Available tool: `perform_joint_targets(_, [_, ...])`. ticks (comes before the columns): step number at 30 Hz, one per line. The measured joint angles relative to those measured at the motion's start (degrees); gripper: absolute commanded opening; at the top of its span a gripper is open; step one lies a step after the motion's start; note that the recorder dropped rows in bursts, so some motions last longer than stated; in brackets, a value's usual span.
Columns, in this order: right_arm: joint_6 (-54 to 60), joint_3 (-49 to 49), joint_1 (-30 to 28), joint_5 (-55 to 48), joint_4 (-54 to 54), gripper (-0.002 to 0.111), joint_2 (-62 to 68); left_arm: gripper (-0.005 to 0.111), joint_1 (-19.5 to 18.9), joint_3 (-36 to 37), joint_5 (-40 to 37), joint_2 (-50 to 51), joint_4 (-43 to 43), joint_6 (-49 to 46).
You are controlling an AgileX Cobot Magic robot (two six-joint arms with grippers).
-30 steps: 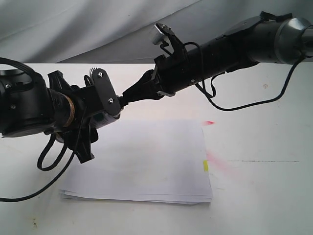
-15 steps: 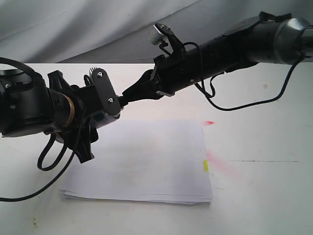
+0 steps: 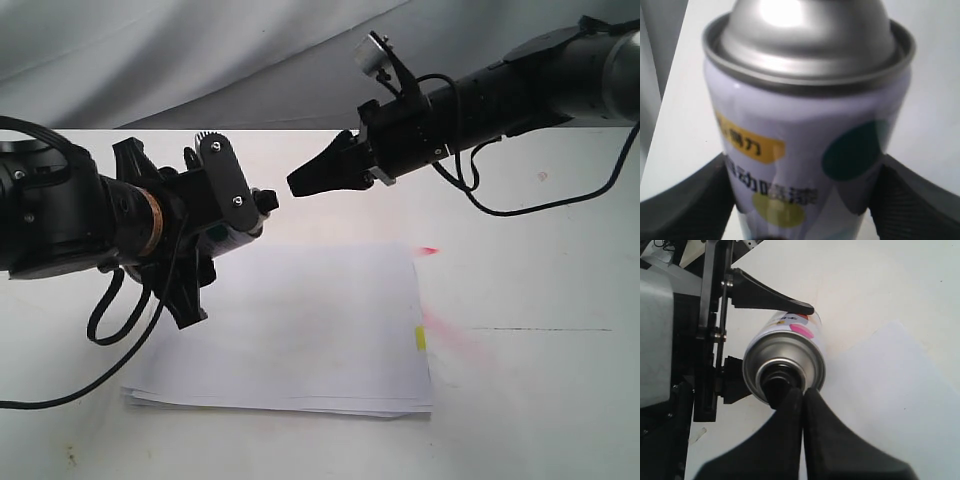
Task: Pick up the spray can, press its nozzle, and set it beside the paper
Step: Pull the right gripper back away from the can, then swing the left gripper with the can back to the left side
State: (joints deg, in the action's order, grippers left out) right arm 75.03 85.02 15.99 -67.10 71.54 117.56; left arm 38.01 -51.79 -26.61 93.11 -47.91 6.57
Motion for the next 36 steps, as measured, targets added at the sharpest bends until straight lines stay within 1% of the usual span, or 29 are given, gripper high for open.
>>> perform_joint_targets(22, [0.33,0.0,0.0,-0.47,0.11,0.0,-0.89,0.0,0.0,0.0,0.0,0.0,0.0,0.03])
perform_joint_targets(26, [0.44,0.0,-0.55,-0.59,0.11,0.0,-3.6,0.0,0.0,0.0,0.11,0.0,0.0,2.19])
perform_joint_targets(30, [0.0,0.0,-3.07,-0.97,-0.2,0.0,-6.83,0.0,-0.11,0.0,0.92,-1.24,0.0,6.47])
perform_joint_targets(32, [-0.83,0.0,-4.88,-1.06,-1.36,0.0,-8.32,0.0,-1.04,-0.09,2.75,-3.02,0.14,9.47])
perform_joint_targets(34, [-1.72,0.0,-6.62,-1.76,-2.44,0.0,-9.44,0.0,-2.8,-0.5,5.49,-5.04,0.2,13.23])
perform_joint_targets(36, [-2.44,0.0,-8.0,-1.87,-3.55,0.0,-10.37,0.0,-5.51,-0.94,8.65,-7.51,0.2,17.38])
